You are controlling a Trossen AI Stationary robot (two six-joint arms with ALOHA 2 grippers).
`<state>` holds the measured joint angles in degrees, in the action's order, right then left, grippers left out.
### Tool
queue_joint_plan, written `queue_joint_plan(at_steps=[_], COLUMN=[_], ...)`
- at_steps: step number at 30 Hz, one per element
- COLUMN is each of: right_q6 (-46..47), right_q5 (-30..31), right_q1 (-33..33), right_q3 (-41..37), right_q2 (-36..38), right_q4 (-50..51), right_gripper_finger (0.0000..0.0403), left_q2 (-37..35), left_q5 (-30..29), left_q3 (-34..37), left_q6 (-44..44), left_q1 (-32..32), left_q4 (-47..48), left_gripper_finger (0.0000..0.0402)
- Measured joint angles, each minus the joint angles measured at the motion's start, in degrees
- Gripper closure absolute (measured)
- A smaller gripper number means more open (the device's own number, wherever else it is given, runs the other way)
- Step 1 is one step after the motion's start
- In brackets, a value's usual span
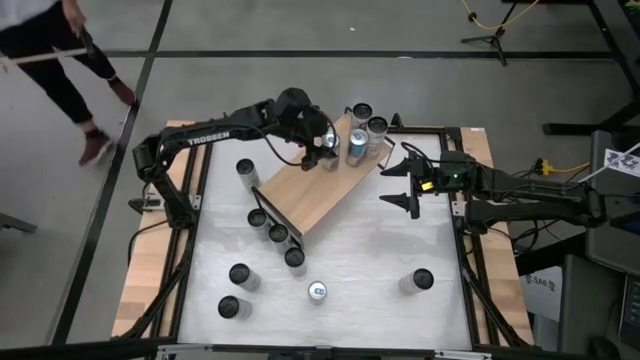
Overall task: Place canned beverage on shelf
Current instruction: Put the blue soda can on the shelf aligned with the other blue soda can
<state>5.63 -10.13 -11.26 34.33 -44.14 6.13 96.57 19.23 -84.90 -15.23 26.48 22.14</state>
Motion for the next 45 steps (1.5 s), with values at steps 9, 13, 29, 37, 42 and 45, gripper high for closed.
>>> queue_joint_plan(at_steps=[9,13,29,37,42,45], right_q6=[0.0,0.0,0.0,0.0,0.0,0.0], right_q5=[0.0,0.0,0.0,0.0,0.0,0.0], right_q1=[0.0,0.0,0.0,0.0,0.0,0.0], right_q3=[0.0,0.0,0.0,0.0,0.0,0.0], right_q2=[0.0,0.0,0.0,0.0,0.0,0.0], right_q4=[0.0,0.0,0.0,0.0,0.0,0.0], right_gripper_finger=[0.0047,0.0047,0.0047,0.0047,0.0047,0.0047], left_q2=[0.0,0.0,0.0,0.0,0.0,0.0], left_q5=[-0.5,-2.0,-2.2,-2.2,-2.2,-2.2], left_q3=[0.0,0.0,0.0,0.0,0.0,-0.4], left_q6=[-1.1,-2.1,-1.7,-1.8,-1.4,0.0], left_q1=[1.8,1.5,1.5,1.5,1.5,1.5], left_q4=[-0.2,-0.4,-0.6,-0.5,-0.4,-0.3], left_gripper_finger=[0.0187,0.0186,0.0131,0.013,0.0129,0.0129])
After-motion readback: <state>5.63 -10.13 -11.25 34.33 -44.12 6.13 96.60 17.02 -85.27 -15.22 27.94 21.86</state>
